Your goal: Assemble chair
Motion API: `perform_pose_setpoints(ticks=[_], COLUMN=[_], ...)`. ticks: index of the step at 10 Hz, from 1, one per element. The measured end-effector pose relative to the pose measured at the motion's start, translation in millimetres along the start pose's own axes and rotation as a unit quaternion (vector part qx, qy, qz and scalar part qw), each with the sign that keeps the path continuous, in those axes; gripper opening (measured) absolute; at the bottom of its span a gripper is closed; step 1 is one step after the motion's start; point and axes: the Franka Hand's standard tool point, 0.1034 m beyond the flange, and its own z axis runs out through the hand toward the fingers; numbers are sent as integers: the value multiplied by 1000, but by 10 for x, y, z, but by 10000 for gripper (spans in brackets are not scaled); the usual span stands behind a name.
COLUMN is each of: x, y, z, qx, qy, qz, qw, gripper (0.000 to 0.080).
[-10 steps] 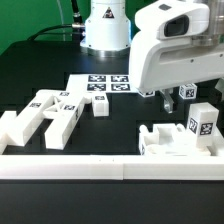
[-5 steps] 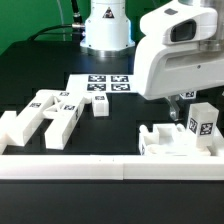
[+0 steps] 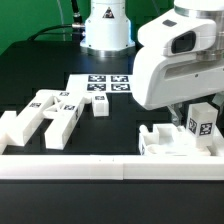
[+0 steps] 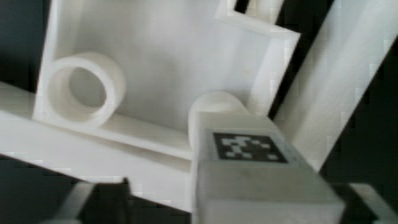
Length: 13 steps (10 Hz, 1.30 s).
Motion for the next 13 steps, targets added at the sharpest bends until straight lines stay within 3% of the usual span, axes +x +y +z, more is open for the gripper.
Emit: perform_pose_setpoints(ticks=[1,2,6,10,13], x=[0,-1,-3,10,24], y=[0,2,0,-56,-118], z=[1,2,7,11,17], qx=[0,0,0,1,2], qy=[0,0,0,0,0], qz=[0,0,42,240,353], qw=[1000,1000,999,971,936], gripper=[366,288,288,289,290])
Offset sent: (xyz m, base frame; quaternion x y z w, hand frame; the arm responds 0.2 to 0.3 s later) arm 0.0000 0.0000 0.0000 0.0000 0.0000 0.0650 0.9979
